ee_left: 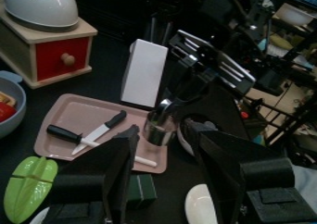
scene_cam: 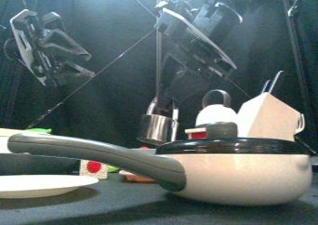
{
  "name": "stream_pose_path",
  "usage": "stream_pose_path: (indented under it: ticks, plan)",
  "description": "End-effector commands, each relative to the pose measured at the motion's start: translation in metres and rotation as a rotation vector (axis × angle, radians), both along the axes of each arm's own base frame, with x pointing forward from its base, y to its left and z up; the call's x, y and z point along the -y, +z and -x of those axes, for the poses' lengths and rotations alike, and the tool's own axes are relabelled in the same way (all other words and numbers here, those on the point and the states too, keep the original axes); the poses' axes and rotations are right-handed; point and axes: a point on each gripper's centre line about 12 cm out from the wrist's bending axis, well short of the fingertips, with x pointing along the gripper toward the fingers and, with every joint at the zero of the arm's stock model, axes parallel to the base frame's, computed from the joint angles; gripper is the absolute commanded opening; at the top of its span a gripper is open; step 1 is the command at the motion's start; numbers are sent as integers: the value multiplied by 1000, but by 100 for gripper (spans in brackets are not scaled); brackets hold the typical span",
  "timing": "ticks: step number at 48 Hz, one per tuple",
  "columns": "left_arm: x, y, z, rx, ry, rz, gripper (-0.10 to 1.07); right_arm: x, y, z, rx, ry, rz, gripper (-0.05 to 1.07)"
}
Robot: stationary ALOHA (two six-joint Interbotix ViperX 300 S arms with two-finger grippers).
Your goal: Place cookie cutter on small plate
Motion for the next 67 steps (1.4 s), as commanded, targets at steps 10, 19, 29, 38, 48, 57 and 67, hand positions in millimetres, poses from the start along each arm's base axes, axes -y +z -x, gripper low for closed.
stream_pose_path:
  ticks: [10, 19, 29, 38, 48, 57, 67]
  plan:
    - [-2, 4, -1, 15, 11, 6, 84, -36, 43, -21, 168, 224, -42, 53]
    - [-2, 4, -1, 15, 13, 6, 84, -56, 39, -35, 208, 412, -91, 53]
    - [-2, 3, -1, 12, 11, 6, 84, -65, 34, -42, 213, 475, -106, 53]
    - [-2, 2, -1, 10, 13, 6, 84, -65, 26, -57, 212, 478, -106, 53]
    - [-2, 2, -1, 10, 13, 6, 84, -58, 14, -73, 208, 489, -107, 53]
    - [-2, 2, -1, 9, 11, 6, 84, -52, 5, -78, 193, 474, -108, 53]
    - [-2, 2, 0, 8, 12, 5, 84, -50, 0, -79, 183, 473, -104, 54]
